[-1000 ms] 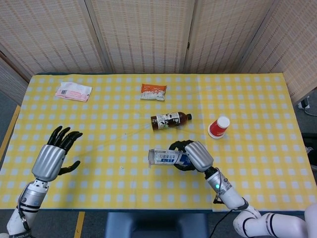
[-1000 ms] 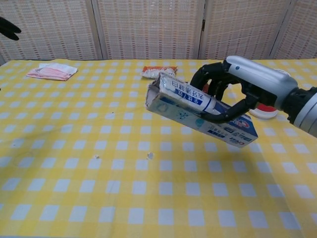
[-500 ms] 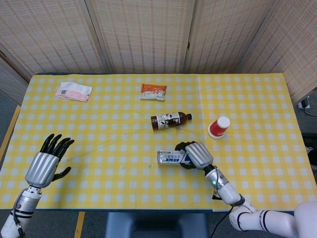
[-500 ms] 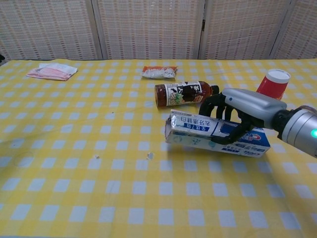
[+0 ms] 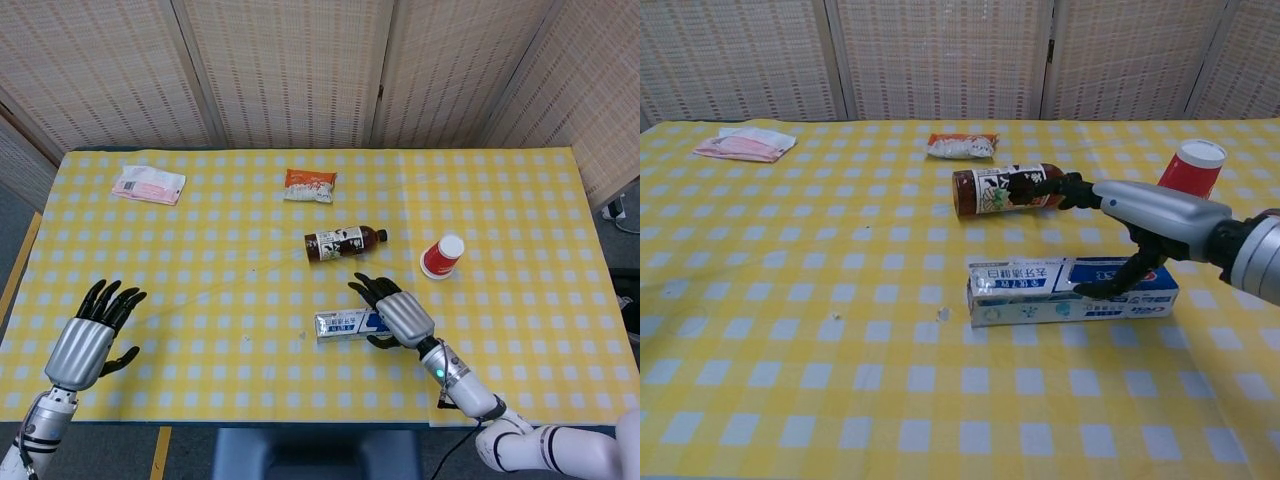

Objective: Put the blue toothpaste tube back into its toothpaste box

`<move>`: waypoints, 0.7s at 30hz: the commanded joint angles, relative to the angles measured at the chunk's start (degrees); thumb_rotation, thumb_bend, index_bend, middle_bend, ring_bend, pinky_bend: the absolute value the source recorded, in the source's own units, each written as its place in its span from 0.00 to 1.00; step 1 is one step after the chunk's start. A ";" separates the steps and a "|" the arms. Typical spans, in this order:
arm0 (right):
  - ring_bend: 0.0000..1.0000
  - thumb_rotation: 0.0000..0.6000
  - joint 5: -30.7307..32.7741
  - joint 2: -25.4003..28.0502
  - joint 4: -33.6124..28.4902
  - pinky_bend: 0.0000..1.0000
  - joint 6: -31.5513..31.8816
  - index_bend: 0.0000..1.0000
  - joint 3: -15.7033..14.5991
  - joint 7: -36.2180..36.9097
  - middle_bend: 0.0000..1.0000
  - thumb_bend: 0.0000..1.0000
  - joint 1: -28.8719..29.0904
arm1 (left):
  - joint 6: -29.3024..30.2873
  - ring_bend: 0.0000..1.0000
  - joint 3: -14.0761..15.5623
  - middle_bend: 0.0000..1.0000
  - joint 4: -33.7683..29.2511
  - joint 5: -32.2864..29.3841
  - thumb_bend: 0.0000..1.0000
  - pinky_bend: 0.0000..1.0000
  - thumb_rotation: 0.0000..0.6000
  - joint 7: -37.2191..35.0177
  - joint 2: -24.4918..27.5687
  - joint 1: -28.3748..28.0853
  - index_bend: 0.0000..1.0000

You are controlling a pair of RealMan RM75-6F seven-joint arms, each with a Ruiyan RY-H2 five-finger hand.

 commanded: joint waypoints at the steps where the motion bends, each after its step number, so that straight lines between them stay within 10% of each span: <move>1: 0.04 1.00 -1.46 6.28 -6.47 0.02 5.27 0.00 -2.06 -4.20 0.00 0.30 -3.84 | 2.26 0.07 1.31 0.18 1.19 1.84 0.25 0.02 1.00 -0.41 0.35 1.66 0.16; 7: 0.00 1.00 -6.86 15.06 -12.89 0.00 19.76 0.00 -7.32 -11.09 0.00 0.30 -13.72 | 6.06 0.07 3.31 0.18 6.09 3.16 0.25 0.01 1.00 -3.31 -0.93 5.23 0.16; 14: 0.00 1.00 -12.12 16.38 -5.73 0.00 38.35 0.00 -10.05 -7.63 0.00 0.30 -26.35 | 9.07 0.08 3.49 0.18 11.77 3.03 0.25 0.01 1.00 -5.32 -3.25 8.08 0.16; 21: 0.00 1.00 -10.90 18.35 -4.58 0.00 36.78 0.00 -9.47 -4.30 0.00 0.30 -27.98 | 10.40 0.13 3.45 0.19 10.98 4.79 0.25 0.05 1.00 -5.74 -2.80 8.41 0.17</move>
